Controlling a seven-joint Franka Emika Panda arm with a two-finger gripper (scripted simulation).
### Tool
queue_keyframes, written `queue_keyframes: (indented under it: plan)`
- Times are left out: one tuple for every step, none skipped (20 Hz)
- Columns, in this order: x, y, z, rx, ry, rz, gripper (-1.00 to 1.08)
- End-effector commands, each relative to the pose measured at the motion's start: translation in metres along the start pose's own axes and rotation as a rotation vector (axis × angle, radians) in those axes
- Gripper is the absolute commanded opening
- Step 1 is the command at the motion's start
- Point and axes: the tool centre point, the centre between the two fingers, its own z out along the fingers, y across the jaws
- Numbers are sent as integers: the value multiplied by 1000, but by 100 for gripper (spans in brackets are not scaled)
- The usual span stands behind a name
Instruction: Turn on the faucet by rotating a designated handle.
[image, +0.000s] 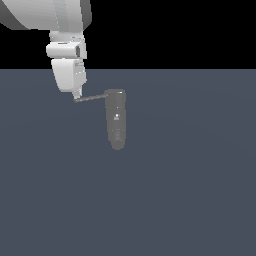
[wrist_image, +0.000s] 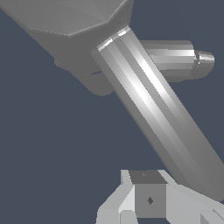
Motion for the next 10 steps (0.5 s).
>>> queue_keyframes:
  plan:
    - [-3,9,-1,-2,0,-5,-100]
    - [-3,9,-1,-2,0,-5,-100]
    - [0,5,0,0,0,0,-100]
    - [2,7,0,0,0,0,-100]
    - [4,9,0,0,0,0,-100]
    - [7,12,0,0,0,0,-100]
    - [9,14,0,0,0,0,-100]
    - [11,16,0,-1,0,-1,-100]
    - [13,19,0,-1,0,-1,-100]
    - [15,21,0,-1,0,-1,-100]
